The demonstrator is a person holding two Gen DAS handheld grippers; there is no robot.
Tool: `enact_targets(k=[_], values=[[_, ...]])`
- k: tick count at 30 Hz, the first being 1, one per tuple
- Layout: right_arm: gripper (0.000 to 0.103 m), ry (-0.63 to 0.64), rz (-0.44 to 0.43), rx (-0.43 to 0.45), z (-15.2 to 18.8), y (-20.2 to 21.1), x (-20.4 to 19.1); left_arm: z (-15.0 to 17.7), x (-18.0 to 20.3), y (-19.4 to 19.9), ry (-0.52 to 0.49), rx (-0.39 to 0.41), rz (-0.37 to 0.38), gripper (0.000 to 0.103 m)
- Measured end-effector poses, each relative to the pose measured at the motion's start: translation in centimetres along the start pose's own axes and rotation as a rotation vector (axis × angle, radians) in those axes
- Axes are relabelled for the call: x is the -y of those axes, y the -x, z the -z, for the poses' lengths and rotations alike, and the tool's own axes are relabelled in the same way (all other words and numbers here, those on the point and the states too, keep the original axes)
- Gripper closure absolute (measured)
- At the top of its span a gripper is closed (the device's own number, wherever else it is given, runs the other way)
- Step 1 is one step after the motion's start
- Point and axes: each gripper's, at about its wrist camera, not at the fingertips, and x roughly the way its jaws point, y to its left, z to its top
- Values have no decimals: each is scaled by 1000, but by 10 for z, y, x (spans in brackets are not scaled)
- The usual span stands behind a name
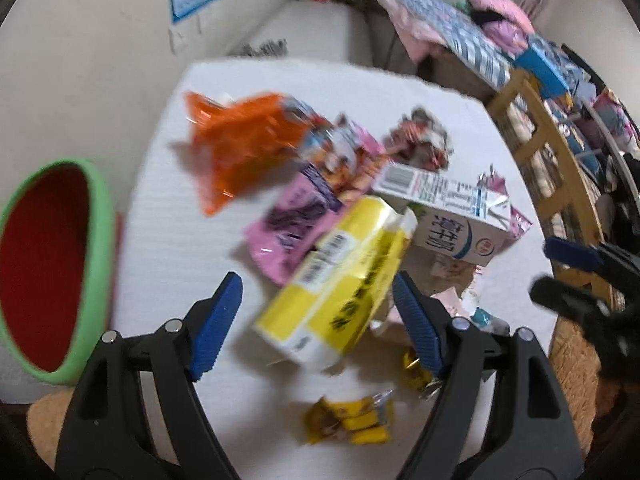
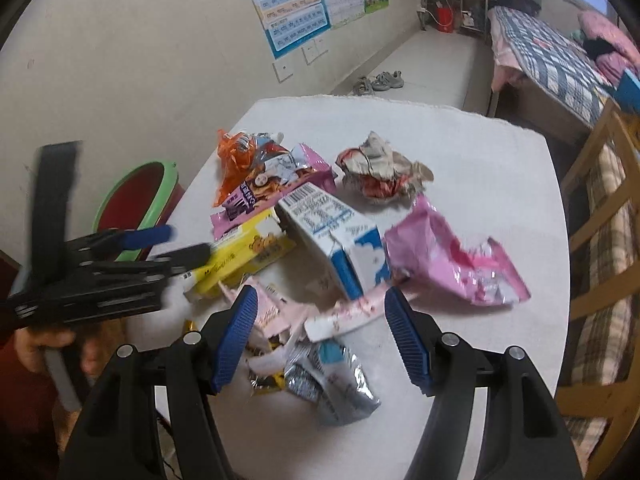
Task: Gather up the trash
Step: 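Move both open tools back over the table toward the remaining trash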
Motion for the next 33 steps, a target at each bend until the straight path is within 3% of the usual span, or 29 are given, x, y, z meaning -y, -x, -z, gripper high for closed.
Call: enact_targets(k=[6,10,16,23,33], values=[[39,-40,6,-2,16,8,12,1,21,-28,-56,-71,-15,28],[39,-68,20,-4,21,12,27,1,19,-23,-29,-63,-2,46],[38,-118,23,38,18,23,46,10,8,6,25,-17,-14,57],[38,-227,74,65,1,16,86,25,-14,35,102,1,-45,57],[37,-20,145,-120,-22,-44,92,46,-27,25,155,-53,-50,50]])
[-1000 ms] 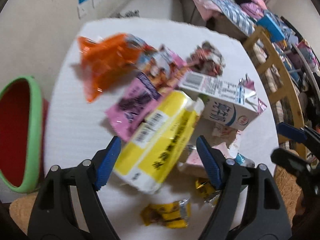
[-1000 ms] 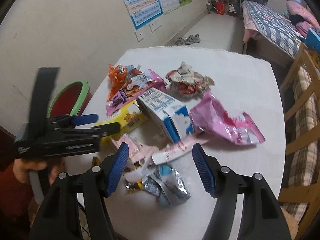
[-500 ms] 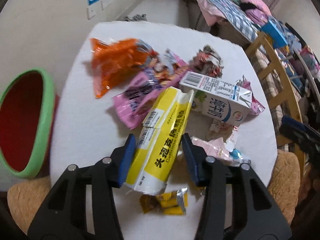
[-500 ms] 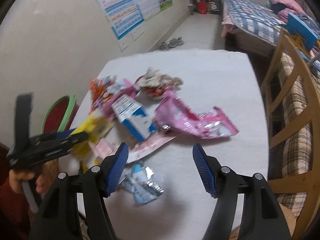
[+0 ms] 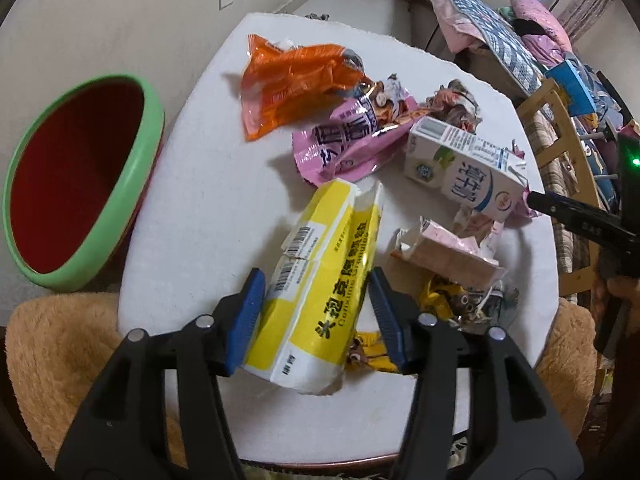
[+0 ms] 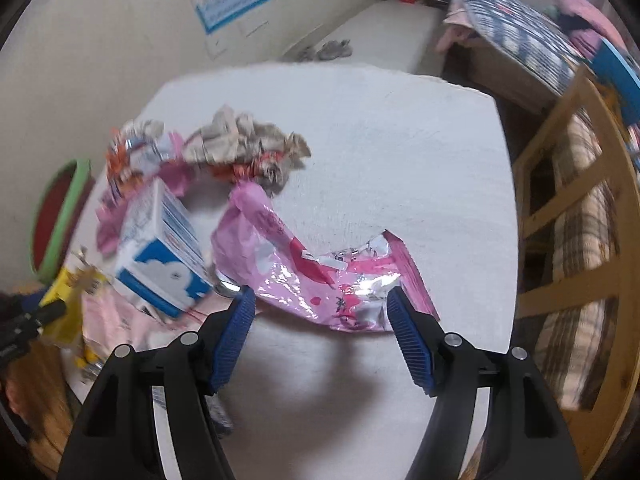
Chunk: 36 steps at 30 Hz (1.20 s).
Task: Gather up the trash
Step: 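Move both open tools back over the table toward the remaining trash, then grasp the yellow box with the left tool while the right grasps the pink wrapper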
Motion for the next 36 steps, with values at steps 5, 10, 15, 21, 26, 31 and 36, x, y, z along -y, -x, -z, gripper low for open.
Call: enact_targets(k=[5,10,15,21,26,31,36], values=[[41,35,-48,-24,0,-14,2,1,1,-4,-10,-12,10,49],[80,32,-95,-62,6,-18,0,4,2,-6,-13,-23,19,37],[81,-10,-134,-51,11,-11,3,4,4,-8,-18,-26,18,32],[49,37,-90,26,5,13,4,5,-2,-10,3,-28,8,32],[39,84,-52,32,-10,3,-2,8,-8,-10,29,-30,10,32],[34,103,-6,-20,-16,-29,-7,14,-16,-5,49,-22,17,32],[80,30,-41,-50,-19,-40,-4,13,-22,-5,69,-18,20,32]])
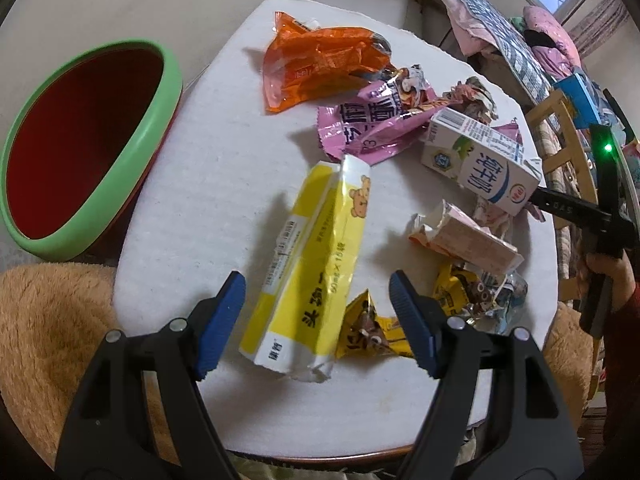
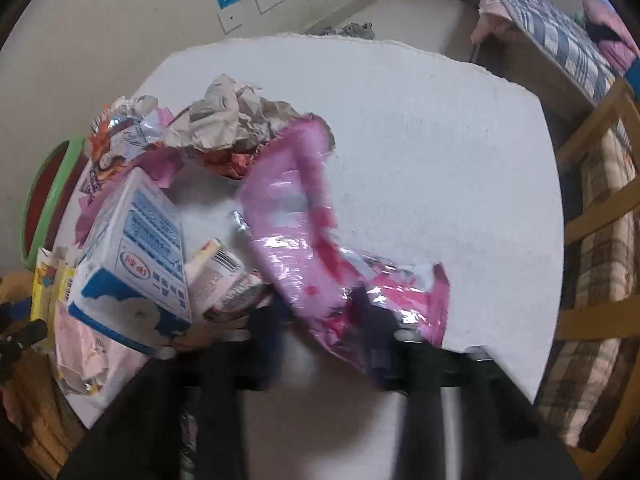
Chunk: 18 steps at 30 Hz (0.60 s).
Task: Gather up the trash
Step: 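Grasp the yellow box with the left tool while the right grasps the pink wrapper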
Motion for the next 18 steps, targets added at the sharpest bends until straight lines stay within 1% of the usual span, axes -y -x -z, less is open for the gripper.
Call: enact_targets(k=[2,3,4,5,7,8,9,11,12,15,18], values=[[81,-5,-6,41,0,11,-4,-1,1,-2,-12,-4,5,32],[81,-9,-6,61,1,18,-6,-1,2,-5,-19,-8,3,34],[81,-14,-4,76,2,23,-7,-1,3,-8,-26,-15,0,42],[81,-22,-2,91,3,30,-7,-1,3,-11,-27,-26,-3,46],[81,-52,-1,117,6,45,-6,-1,3,-13,-25,-30,-9,61],[81,-65,-5,126,7,51,-6,-1,1,-13,-18,-31,-1,61],[81,-76,-15,138,9,58,-7,-1,1,-12,-11,-25,-1,63],[81,-86,-33,169,13,75,-11,-1,-2,-7,2,-15,-3,75],[81,-86,-37,180,14,81,-13,-2,-3,-5,6,-10,-8,87],[81,-92,-53,217,20,99,-23,-4,-4,12,28,41,-18,87],[81,-98,-90,249,23,115,-34,-9,0,33,22,104,-33,87]])
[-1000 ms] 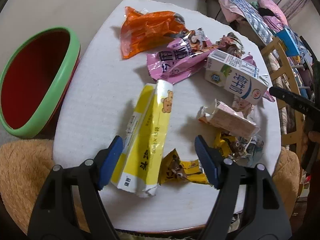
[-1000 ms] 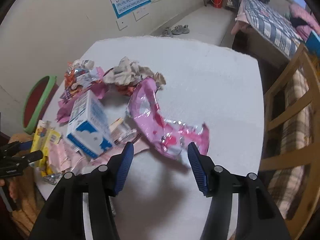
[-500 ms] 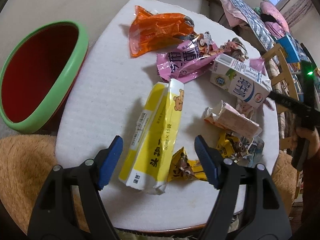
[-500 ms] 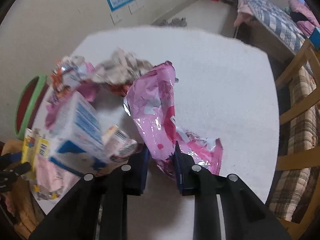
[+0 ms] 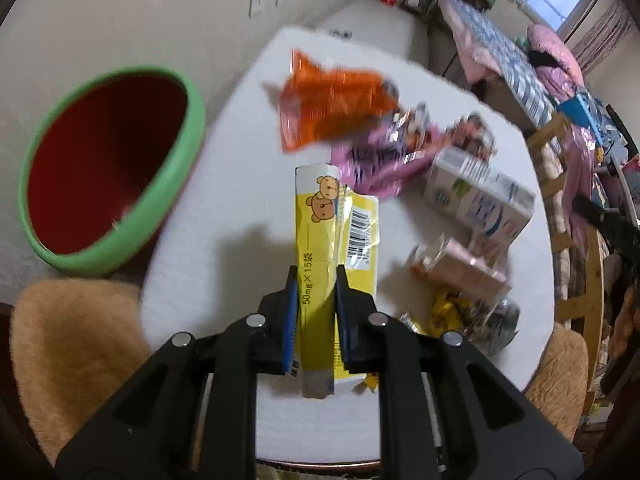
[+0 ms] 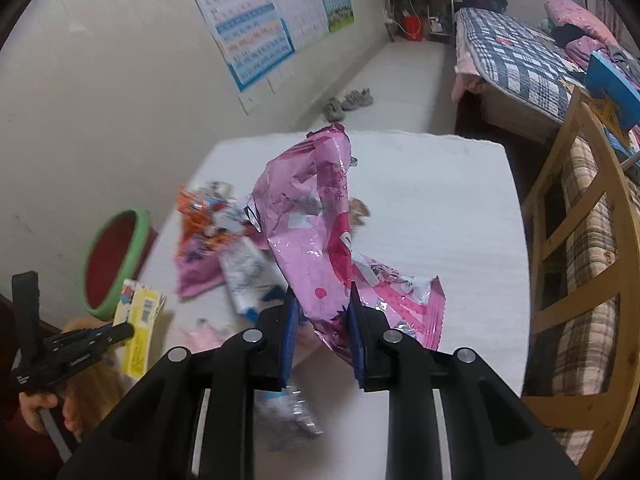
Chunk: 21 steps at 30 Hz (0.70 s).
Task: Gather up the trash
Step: 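Grasp the yellow box with the left tool while the right grasps the pink wrapper, then carry both items over the green bin and open both tools to drop them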
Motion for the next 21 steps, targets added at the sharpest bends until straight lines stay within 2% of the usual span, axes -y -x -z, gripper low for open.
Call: enact_targets(k=[10,21], values=[[81,52,-69,44,0,22,-52,-21,10,58,-21,168,-7,87],[81,79,-113,20,1,13,-81,-25,-1,70,9,203,-23,87]])
